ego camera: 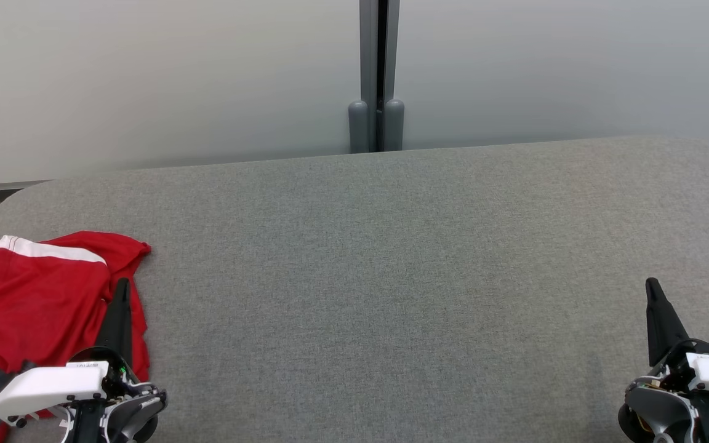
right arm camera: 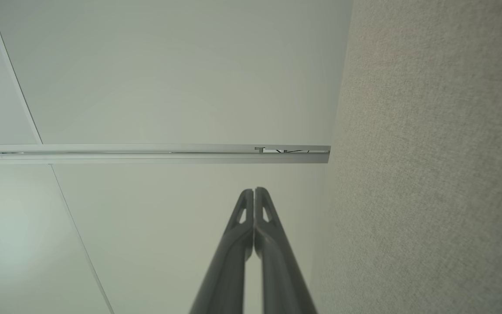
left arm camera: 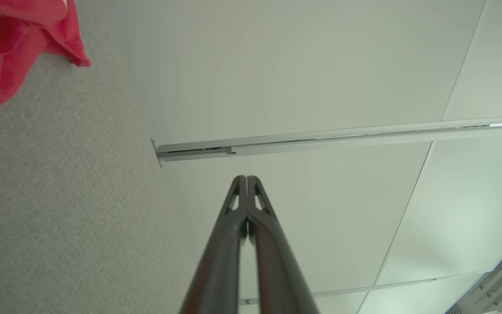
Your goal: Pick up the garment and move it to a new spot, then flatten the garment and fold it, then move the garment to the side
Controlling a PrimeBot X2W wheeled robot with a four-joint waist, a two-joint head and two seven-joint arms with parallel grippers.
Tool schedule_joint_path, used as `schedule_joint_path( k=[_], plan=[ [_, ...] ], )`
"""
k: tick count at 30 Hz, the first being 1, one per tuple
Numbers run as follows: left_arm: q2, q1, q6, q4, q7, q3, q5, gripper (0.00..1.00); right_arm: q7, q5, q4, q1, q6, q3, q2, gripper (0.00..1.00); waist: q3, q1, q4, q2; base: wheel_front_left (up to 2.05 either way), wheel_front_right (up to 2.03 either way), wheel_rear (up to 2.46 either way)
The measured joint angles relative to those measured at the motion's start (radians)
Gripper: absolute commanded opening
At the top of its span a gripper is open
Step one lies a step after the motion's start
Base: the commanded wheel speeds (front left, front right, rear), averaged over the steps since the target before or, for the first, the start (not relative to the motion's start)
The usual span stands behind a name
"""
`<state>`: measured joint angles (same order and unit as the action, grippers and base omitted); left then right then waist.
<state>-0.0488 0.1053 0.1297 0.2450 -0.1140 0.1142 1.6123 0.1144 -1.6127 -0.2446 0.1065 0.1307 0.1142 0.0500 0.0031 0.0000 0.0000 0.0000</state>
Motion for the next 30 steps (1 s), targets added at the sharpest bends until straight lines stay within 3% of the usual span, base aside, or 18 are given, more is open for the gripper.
schedule_joint_path(
  k=[6,7,20,30],
  plan=[
    [0.0,0.0,0.0,0.0,0.0,0.0,0.0,0.0,0.0,0.0,0.0,0.0,0.0,0.0,0.0,0.0,0.0,0.0,0.0,0.0,0.0,0.0,0.0],
    [0.002,-0.002,0.0,0.005,0.0,0.0,0.0,1.0,0.0,0.0,-0.004,-0.003,0.0,0.0,-0.001,1.0,0.0,0.0,0.0,0.0,0.0,0.0,0.0],
    [0.019,-0.058,-0.001,0.04,0.05,-0.017,-0.016,1.0,-0.046,0.063,-0.037,-0.05,0.0,-0.02,-0.015,1.0,-0.004,0.0,-0.003,0.0,0.0,0.0,0.0],
    [0.017,-0.058,-0.001,0.02,0.095,0.011,-0.082,1.0,-0.09,0.271,-0.005,-0.04,0.0,-0.011,-0.015,1.0,-0.007,0.0,-0.006,0.0,0.0,0.0,0.0]
  ],
)
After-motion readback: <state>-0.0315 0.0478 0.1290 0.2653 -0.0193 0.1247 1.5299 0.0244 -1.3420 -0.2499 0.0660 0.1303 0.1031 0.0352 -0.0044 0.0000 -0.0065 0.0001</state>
